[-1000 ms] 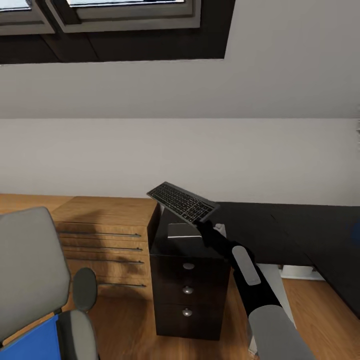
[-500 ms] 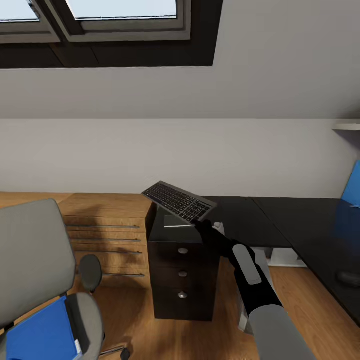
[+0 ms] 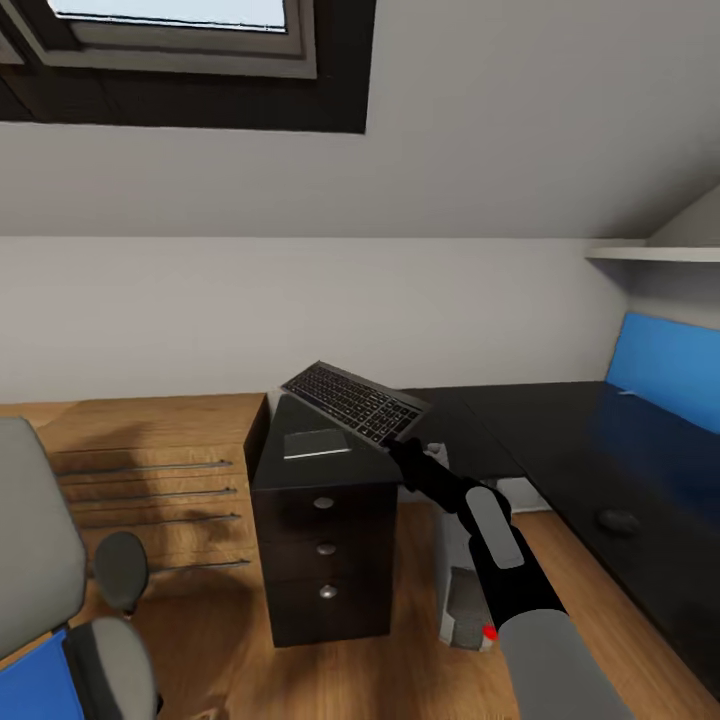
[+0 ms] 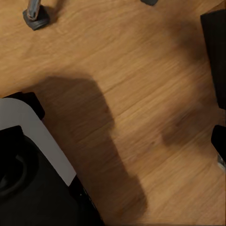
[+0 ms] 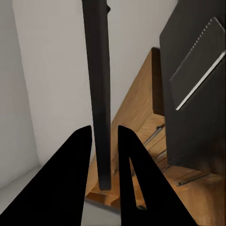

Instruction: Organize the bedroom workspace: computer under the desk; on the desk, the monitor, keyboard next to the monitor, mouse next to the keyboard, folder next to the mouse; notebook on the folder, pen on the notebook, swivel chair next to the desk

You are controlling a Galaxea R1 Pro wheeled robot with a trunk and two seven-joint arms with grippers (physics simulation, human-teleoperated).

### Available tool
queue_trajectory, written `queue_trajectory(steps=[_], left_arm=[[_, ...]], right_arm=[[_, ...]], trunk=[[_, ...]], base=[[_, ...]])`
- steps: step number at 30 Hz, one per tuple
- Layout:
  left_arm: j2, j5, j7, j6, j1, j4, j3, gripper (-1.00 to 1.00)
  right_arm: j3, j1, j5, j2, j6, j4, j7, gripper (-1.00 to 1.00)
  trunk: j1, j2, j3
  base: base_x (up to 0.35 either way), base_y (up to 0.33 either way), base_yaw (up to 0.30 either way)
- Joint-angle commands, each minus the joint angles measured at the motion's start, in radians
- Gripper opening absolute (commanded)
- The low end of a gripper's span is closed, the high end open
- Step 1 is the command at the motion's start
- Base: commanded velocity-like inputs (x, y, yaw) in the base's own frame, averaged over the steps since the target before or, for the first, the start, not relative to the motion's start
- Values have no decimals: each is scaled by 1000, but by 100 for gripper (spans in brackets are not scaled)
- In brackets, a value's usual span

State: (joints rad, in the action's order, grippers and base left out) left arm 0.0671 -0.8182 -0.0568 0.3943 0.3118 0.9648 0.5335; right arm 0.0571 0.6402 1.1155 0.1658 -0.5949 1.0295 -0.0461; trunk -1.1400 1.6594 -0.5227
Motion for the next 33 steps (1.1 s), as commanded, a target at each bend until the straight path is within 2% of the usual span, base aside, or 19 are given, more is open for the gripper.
queue_trajectory(steps=[1,3,4,12,13,15,17,18,24,28,29,30,32,33], left_arm=[[1,-4,-3,8,0,2,-4,100],[0,-4,-2,8,0,2,-17,100],[-2,-4,-1,8,0,2,-39,100],[-3,-4,-1,8,-1,2,-52,100],[-3,54,4,8,-53,2,-112,100],[-3,126,8,20,-117,0,-136,100],[-2,143,10,23,-155,-7,-142,100],[-2,152,11,25,-203,-29,-152,100],[-3,150,-2,24,-276,-75,-165,100],[-2,149,-4,14,-284,-77,-165,100],[-1,150,-4,12,-285,-77,-168,100],[2,155,-4,10,-285,-77,-173,100],[3,157,-3,10,-286,-79,-175,100],[2,157,-3,9,-286,-80,-175,100]], right_arm=[[4,1,4,1,-7,0,-5,-100],[4,1,3,1,-7,0,-5,-100],[4,1,0,1,-8,0,-5,-100],[3,3,-3,2,-16,0,-5,-100],[3,4,-5,3,-21,1,-4,-100],[1,3,-5,3,-47,37,21,-100],[1,2,-3,3,-69,79,72,-100],[3,2,0,3,-86,111,134,-100],[8,0,1,2,-101,140,200,-100],[16,-24,5,-4,-130,145,212,-100],[19,-43,7,-15,-169,148,212,-100],[25,-77,23,-37,-270,188,208,-100],[33,-110,51,-45,-301,231,207,-100],[47,-130,90,-49,-314,255,207,-100]], trunk=[[0,1,-1],[0,1,-1],[0,1,-1],[0,1,-1],[0,1,-1],[0,1,-1],[0,1,-1],[0,1,-1],[0,1,-1],[0,1,-1],[0,1,-1],[0,1,-1],[0,1,-1],[0,1,-1]], base=[[-72,0,-297],[-117,0,-297],[-262,0,-297],[-166,0,-297],[-7,0,-282],[-3,0,-158],[-1,0,-70],[-1,0,-28],[-1,0,-29],[-155,0,-167],[-260,0,-235],[-109,0,-275],[-57,0,-285],[-36,0,-289]])
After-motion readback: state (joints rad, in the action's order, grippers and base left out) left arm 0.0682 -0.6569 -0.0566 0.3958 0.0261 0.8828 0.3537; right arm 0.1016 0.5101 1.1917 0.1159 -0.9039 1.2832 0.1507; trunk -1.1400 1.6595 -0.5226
